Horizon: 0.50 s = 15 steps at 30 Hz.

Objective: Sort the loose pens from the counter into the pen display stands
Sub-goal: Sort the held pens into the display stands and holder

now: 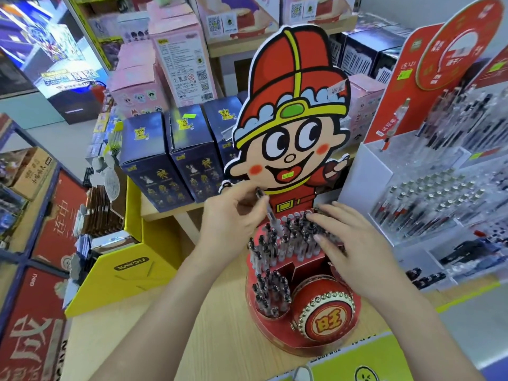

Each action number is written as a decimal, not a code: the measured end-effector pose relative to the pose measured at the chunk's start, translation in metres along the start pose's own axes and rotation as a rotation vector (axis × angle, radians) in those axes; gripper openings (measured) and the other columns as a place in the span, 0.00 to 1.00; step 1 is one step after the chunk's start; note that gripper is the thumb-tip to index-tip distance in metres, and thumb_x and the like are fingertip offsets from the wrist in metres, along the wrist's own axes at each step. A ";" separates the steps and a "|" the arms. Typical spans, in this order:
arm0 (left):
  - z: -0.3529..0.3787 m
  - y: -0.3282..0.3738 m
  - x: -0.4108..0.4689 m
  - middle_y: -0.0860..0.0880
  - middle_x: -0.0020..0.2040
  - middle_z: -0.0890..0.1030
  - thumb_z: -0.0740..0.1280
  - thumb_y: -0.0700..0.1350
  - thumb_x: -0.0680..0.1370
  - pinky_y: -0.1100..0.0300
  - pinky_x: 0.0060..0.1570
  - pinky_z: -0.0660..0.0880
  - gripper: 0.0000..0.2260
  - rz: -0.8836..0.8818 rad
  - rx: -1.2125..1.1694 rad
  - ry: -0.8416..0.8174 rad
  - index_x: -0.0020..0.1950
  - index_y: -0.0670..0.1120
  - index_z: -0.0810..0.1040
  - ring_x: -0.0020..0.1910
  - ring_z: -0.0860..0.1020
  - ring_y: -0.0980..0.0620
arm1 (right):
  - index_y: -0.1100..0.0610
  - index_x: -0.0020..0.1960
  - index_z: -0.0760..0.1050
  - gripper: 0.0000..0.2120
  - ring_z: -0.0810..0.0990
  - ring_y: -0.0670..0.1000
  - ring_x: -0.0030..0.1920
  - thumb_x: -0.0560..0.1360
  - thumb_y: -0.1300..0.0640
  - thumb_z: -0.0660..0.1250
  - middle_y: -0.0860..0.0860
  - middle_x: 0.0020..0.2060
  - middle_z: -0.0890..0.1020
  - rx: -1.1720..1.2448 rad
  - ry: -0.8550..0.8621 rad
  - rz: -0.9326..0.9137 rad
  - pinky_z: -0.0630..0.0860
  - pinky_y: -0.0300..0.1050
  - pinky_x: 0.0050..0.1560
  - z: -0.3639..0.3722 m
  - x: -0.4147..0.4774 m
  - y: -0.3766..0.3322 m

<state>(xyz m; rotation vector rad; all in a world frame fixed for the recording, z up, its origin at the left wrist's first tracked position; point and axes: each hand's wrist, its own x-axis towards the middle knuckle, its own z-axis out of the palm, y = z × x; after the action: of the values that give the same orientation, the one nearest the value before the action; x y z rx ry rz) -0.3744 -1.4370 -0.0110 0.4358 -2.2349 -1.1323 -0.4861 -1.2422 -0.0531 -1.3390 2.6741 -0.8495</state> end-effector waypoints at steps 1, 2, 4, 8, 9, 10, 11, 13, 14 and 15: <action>0.002 -0.003 0.000 0.54 0.44 0.83 0.70 0.40 0.76 0.56 0.49 0.79 0.08 0.000 0.013 -0.022 0.53 0.48 0.82 0.44 0.81 0.56 | 0.45 0.68 0.75 0.18 0.68 0.51 0.72 0.79 0.53 0.65 0.45 0.67 0.75 0.004 -0.001 0.000 0.64 0.48 0.70 0.000 0.000 0.001; 0.004 -0.006 0.001 0.53 0.43 0.83 0.70 0.40 0.76 0.56 0.48 0.79 0.08 -0.001 0.018 -0.043 0.54 0.47 0.83 0.44 0.81 0.56 | 0.45 0.67 0.75 0.17 0.68 0.51 0.71 0.79 0.53 0.65 0.45 0.67 0.75 0.013 -0.003 0.004 0.64 0.48 0.70 0.000 0.000 0.001; 0.007 -0.011 0.001 0.53 0.44 0.84 0.70 0.40 0.76 0.56 0.48 0.79 0.07 -0.011 0.012 -0.093 0.54 0.46 0.83 0.44 0.81 0.58 | 0.46 0.67 0.75 0.17 0.68 0.50 0.71 0.79 0.53 0.65 0.45 0.67 0.75 0.021 -0.003 0.014 0.64 0.46 0.68 0.000 0.000 0.001; 0.011 -0.020 0.003 0.56 0.47 0.83 0.69 0.43 0.77 0.52 0.50 0.80 0.08 -0.087 -0.015 -0.193 0.55 0.49 0.83 0.49 0.81 0.58 | 0.47 0.66 0.76 0.17 0.69 0.48 0.70 0.78 0.53 0.66 0.45 0.67 0.75 0.024 0.015 0.017 0.61 0.41 0.67 0.000 0.000 0.000; 0.011 -0.022 0.004 0.56 0.47 0.83 0.68 0.43 0.78 0.50 0.50 0.80 0.08 -0.101 -0.028 -0.209 0.55 0.49 0.83 0.49 0.81 0.57 | 0.47 0.66 0.77 0.17 0.69 0.48 0.69 0.78 0.53 0.67 0.45 0.66 0.75 0.025 0.018 0.020 0.61 0.40 0.67 -0.001 0.000 -0.001; 0.011 -0.023 0.004 0.55 0.47 0.84 0.68 0.43 0.78 0.50 0.50 0.80 0.08 -0.102 -0.032 -0.226 0.55 0.49 0.83 0.49 0.81 0.56 | 0.47 0.66 0.77 0.16 0.69 0.47 0.69 0.78 0.53 0.67 0.45 0.66 0.75 0.029 0.019 0.022 0.61 0.39 0.66 -0.002 0.001 -0.001; 0.011 -0.023 0.004 0.54 0.46 0.84 0.68 0.43 0.78 0.50 0.50 0.79 0.08 -0.081 -0.020 -0.241 0.56 0.48 0.83 0.48 0.81 0.55 | 0.47 0.66 0.77 0.16 0.69 0.47 0.68 0.78 0.53 0.67 0.45 0.66 0.76 0.031 0.018 0.022 0.62 0.39 0.66 -0.002 0.002 -0.001; 0.010 -0.022 0.006 0.54 0.44 0.84 0.68 0.43 0.78 0.53 0.47 0.78 0.08 0.010 0.034 -0.267 0.56 0.47 0.82 0.45 0.81 0.55 | 0.48 0.65 0.77 0.16 0.70 0.47 0.68 0.78 0.54 0.68 0.45 0.65 0.76 0.040 0.013 0.017 0.63 0.40 0.67 -0.003 0.003 -0.002; 0.010 -0.021 0.007 0.55 0.44 0.83 0.68 0.43 0.78 0.55 0.46 0.77 0.08 0.059 0.055 -0.280 0.56 0.47 0.82 0.44 0.80 0.57 | 0.48 0.65 0.78 0.16 0.70 0.47 0.68 0.78 0.54 0.68 0.45 0.65 0.76 0.042 0.012 0.014 0.64 0.41 0.67 -0.004 0.003 -0.003; 0.010 -0.021 0.007 0.57 0.44 0.82 0.68 0.43 0.78 0.58 0.46 0.77 0.09 0.095 0.070 -0.291 0.56 0.47 0.82 0.44 0.80 0.59 | 0.48 0.65 0.78 0.16 0.70 0.47 0.68 0.78 0.54 0.68 0.45 0.65 0.76 0.043 0.011 0.014 0.63 0.40 0.67 -0.004 0.003 -0.003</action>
<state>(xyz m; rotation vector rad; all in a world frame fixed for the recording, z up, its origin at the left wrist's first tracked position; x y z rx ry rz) -0.3856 -1.4466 -0.0298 0.1985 -2.5230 -1.1301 -0.4869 -1.2448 -0.0478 -1.3092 2.6547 -0.9100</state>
